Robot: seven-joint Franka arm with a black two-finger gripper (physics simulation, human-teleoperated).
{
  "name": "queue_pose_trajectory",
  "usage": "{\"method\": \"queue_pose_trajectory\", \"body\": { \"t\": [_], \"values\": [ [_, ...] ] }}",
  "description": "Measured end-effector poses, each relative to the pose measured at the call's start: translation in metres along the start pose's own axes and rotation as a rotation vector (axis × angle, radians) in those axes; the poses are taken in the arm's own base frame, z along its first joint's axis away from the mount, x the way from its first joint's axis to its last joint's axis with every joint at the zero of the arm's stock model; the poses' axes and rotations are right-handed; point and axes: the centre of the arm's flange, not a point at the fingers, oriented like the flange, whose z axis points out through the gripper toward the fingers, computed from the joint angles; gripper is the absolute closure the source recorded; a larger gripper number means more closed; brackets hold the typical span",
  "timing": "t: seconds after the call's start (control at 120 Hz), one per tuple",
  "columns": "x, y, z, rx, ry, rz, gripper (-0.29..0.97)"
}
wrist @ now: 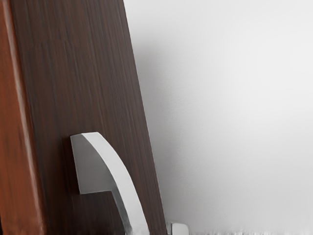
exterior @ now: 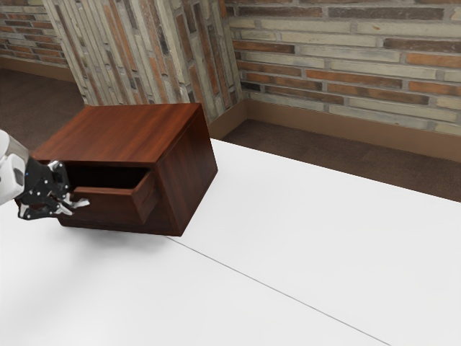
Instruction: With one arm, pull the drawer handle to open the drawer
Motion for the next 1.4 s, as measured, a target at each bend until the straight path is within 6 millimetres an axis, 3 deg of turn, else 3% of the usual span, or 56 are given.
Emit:
{"method": "queue_pose_trajectory", "body": {
  "t": [0.1,0.308,0.6,0.733,0.933,1.4],
  "values": [
    [-0.002,0.016,-0.004,0.001,0.002,-0.006,0.71],
    [0.000,0.030,-0.009,0.003,-0.001,0.007,0.62],
    [0.016,0.053,-0.022,0.025,0.004,0.010,0.68],
    [0.022,0.055,-0.029,0.041,0.005,0.015,0.81],
    [0.023,0.056,-0.030,0.043,0.006,-0.029,0.82],
    [0.025,0.069,-0.030,0.026,-0.010,-0.120,0.68]
  ]
}}
